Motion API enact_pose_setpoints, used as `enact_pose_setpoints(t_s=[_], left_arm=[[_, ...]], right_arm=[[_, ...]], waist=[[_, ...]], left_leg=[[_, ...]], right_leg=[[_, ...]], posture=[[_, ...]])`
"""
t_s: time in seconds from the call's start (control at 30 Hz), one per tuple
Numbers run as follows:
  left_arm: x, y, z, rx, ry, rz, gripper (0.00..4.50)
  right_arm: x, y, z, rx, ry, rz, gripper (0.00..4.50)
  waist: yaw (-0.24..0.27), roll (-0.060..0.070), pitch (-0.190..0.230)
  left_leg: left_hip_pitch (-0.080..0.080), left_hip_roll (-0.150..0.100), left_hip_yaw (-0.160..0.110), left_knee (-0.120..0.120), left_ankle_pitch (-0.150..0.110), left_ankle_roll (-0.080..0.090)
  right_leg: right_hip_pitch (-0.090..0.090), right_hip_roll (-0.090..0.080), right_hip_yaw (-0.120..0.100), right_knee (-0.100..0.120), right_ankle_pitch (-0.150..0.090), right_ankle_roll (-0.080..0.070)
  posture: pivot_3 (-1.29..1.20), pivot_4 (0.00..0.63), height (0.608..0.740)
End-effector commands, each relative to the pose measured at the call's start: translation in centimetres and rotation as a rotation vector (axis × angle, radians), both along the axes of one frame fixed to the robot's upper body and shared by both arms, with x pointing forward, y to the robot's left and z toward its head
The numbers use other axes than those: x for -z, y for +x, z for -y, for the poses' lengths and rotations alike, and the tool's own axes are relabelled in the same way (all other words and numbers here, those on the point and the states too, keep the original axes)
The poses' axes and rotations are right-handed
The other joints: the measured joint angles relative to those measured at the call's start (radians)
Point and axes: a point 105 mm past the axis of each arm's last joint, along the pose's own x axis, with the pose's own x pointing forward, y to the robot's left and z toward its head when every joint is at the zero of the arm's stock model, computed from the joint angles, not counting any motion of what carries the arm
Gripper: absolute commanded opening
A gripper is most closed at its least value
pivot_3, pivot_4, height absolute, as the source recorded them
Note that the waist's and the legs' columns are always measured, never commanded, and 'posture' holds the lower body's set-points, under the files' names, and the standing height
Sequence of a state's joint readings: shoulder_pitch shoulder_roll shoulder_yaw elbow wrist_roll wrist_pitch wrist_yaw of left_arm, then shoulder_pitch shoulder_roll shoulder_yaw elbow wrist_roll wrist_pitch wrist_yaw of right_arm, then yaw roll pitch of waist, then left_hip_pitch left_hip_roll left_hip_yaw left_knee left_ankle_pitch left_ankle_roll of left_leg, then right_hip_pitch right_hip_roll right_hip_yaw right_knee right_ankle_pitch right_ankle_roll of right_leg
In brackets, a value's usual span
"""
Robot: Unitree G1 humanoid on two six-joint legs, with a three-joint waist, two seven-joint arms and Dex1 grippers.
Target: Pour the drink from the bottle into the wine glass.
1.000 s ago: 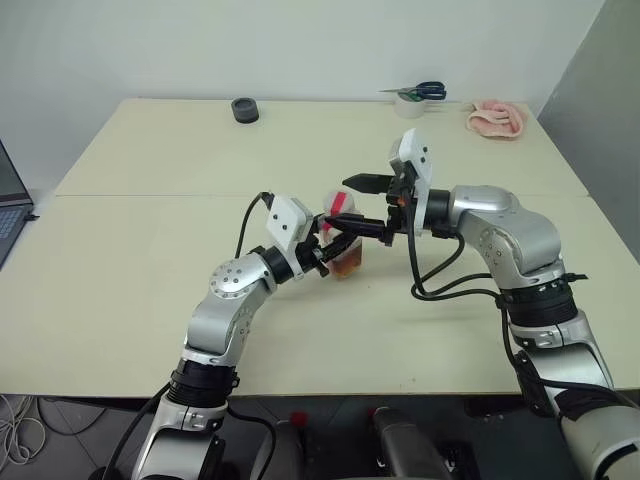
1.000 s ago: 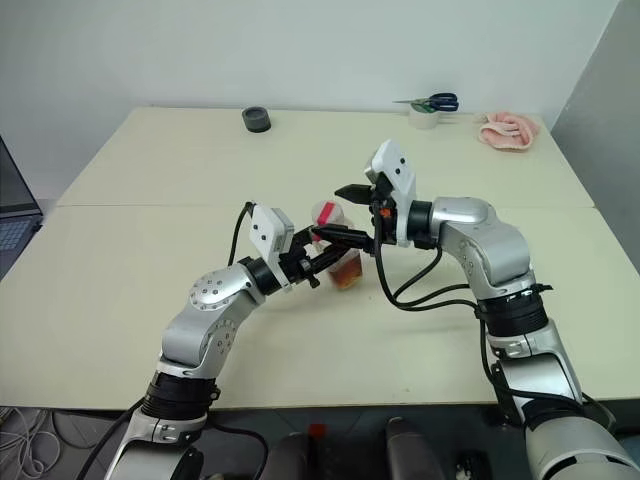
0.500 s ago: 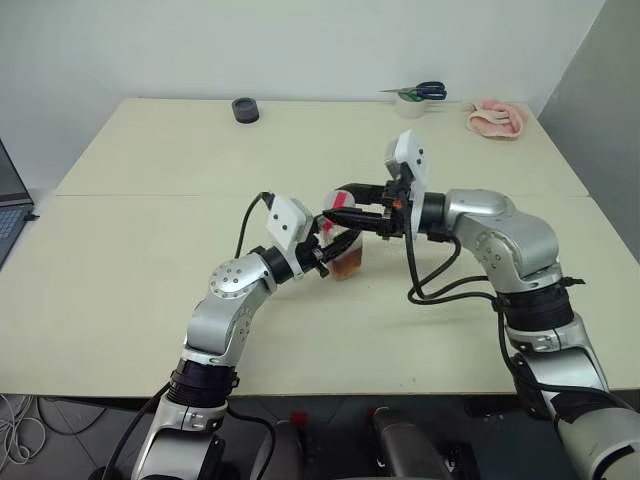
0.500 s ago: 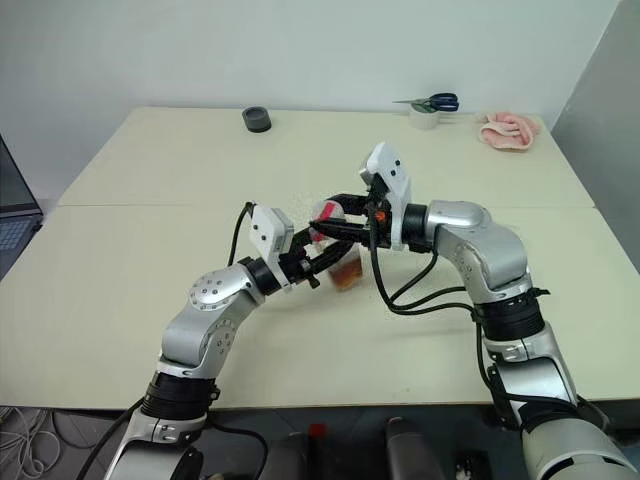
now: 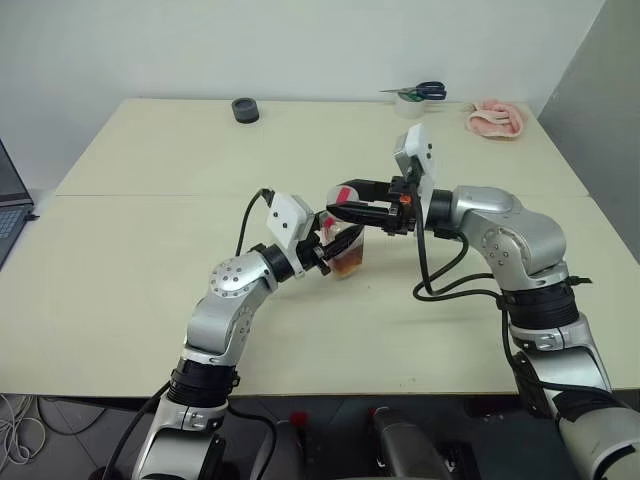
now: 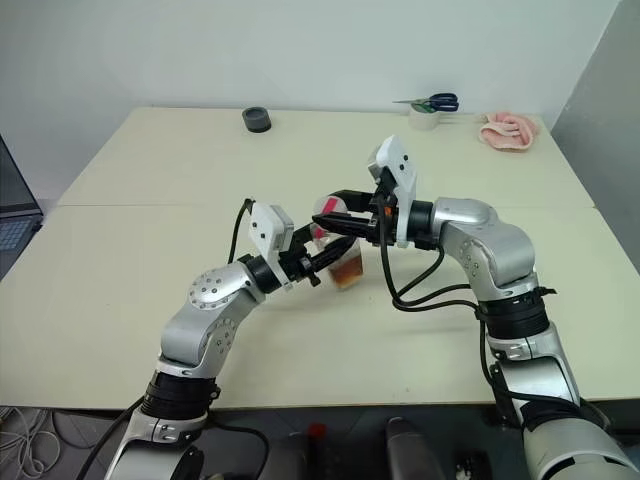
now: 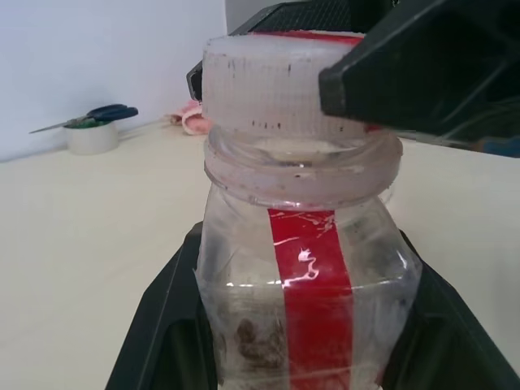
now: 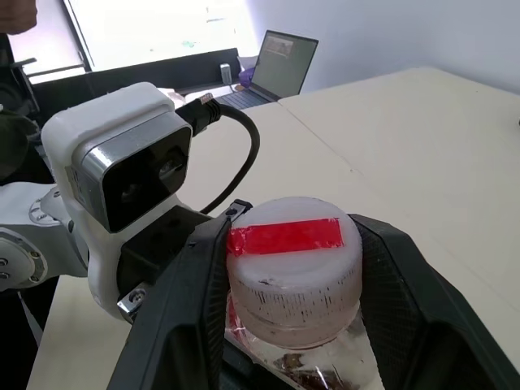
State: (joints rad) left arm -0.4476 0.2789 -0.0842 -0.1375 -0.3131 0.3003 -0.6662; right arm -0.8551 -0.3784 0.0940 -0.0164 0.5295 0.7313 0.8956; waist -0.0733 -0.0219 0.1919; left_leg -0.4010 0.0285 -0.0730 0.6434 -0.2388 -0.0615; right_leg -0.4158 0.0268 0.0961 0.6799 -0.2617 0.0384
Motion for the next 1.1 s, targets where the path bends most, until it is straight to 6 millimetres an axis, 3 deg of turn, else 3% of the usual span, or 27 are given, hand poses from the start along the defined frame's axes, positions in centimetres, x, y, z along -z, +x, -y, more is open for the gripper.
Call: enact_pose_setpoints(t_s=[0.03, 0.37, 0.5, 0.7, 0.83, 1.0, 1.1], left_arm=[[-0.4, -0.3, 0.2, 0.016, -0.004, 0.019, 1.87], [-0.4, -0.1, 1.0, 0.057, -0.001, 0.009, 1.87], [-0.4, 0.0, 1.4, 0.074, -0.001, 0.01, 1.82], [-0.4, -0.1, 1.4, 0.077, -0.002, 0.009, 1.82], [-0.2, -0.2, 1.3, 0.073, -0.002, 0.005, 1.82], [-0.1, -0.2, 1.1, 0.065, -0.002, 0.002, 1.82], [-0.1, -0.1, 1.0, 0.058, -0.001, 0.005, 1.82]], right_arm=[[-4.8, -0.2, 2.3, 0.032, 0.135, 0.119, 1.88], [-5.8, -0.5, 4.4, 0.111, 0.194, 0.118, 1.88], [-5.1, -0.6, 4.1, 0.129, 0.15, 0.129, 1.88], [-2.0, 0.0, 3.5, 0.189, -0.085, 0.18, 1.88], [-1.2, -0.1, 3.3, 0.181, -0.146, 0.194, 1.72], [-2.3, -0.1, 3.8, 0.174, -0.045, 0.155, 1.72], [-3.1, 0.8, 5.9, 0.267, 0.04, 0.135, 1.72]], waist=[[0.0, 0.0, 0.0], [0.0, 0.0, 0.0], [0.001, 0.0, 0.0], [0.0, 0.0, 0.0], [0.0, 0.0, 0.0], [0.001, 0.0, 0.0], [0.005, 0.0, 0.0]], left_leg=[[0.0, 0.0, 0.0, 0.0, 0.0, 0.0], [0.0, 0.0, 0.0, 0.0, 0.0, 0.0], [0.0, 0.0, 0.0, 0.0, 0.0, 0.0], [0.0, 0.0, 0.0, 0.0, 0.0, 0.0], [0.0, 0.0, 0.0, 0.0, 0.0, 0.0], [0.0, 0.0, 0.0, 0.0, 0.0, 0.0], [0.0, 0.0, 0.0, 0.0, 0.0, 0.0]], right_leg=[[0.0, 0.0, 0.0, 0.0, 0.0, 0.0], [0.0, 0.0, 0.0, 0.0, 0.0, 0.0], [0.0, 0.0, 0.0, 0.0, 0.0, 0.0], [0.0, 0.0, 0.0, 0.0, 0.0, 0.0], [0.0, 0.0, 0.0, 0.0, 0.0, 0.0], [0.0, 0.0, 0.0, 0.0, 0.0, 0.0], [0.0, 0.0, 0.0, 0.0, 0.0, 0.0]], posture=[[0.0, 0.15, 0.74], [0.0, 0.15, 0.74], [0.0, 0.15, 0.74], [0.0, 0.15, 0.74], [0.0, 0.15, 0.74], [0.0, 0.15, 0.74], [0.0, 0.15, 0.74]])
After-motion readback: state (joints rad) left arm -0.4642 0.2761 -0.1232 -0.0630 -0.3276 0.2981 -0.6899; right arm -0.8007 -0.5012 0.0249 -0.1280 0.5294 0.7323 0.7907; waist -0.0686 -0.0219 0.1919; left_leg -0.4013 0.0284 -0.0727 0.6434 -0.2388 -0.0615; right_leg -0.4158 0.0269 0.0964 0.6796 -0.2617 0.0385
